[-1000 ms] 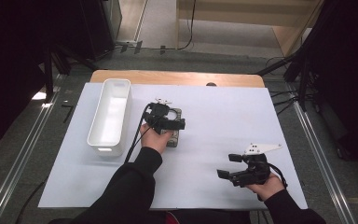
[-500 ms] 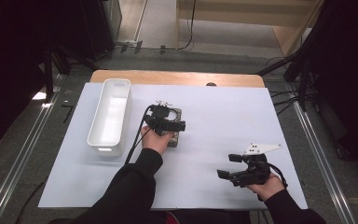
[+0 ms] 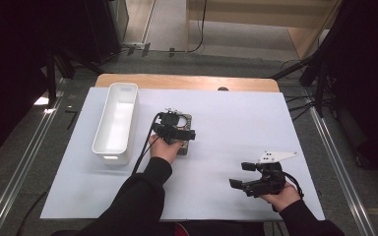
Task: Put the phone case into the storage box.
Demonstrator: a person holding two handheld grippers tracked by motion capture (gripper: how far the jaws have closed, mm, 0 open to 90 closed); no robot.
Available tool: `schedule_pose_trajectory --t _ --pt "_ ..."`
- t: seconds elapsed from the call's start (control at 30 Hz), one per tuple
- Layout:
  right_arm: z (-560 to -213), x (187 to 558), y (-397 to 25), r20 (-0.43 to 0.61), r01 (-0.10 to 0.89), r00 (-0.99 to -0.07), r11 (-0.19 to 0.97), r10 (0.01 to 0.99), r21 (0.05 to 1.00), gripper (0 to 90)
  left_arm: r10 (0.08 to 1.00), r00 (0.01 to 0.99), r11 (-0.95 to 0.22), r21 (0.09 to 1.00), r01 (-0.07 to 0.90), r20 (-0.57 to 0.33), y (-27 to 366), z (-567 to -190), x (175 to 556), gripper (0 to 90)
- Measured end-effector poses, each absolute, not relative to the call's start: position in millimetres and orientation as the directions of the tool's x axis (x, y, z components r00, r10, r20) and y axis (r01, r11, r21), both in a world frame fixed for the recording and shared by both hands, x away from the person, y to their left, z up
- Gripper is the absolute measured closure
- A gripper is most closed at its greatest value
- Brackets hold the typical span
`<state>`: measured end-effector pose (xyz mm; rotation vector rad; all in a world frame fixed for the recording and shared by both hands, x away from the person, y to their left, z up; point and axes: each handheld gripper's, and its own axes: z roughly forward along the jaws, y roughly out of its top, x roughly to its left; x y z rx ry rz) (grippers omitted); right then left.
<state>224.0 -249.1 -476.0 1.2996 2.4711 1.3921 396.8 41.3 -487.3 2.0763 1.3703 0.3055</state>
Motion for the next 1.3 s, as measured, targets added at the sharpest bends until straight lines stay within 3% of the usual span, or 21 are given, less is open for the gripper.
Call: schedule_pose_trajectory --t 0.33,0.9,1.3 --pt "-475.7 223.6 -249.6 0.354 0.65 -0.654 0.256 0.668 0.715 12.0 0.894 0.438 -0.29 0.625 0.725 -0.093 40.1 -493.2 395.9 0.0" --pt "-476.1 223.4 -249.1 0.353 0.651 -0.654 0.259 0.669 0.714 12.0 0.909 0.404 -0.241 0.662 0.709 -0.102 42.1 -507.6 389.4 0.0" --pt "-476.1 223.4 -249.4 0.352 0.651 -0.654 0.26 0.67 0.714 12.0 0.911 0.411 -0.289 0.684 0.67 -0.018 36.6 -514.5 382.9 0.0"
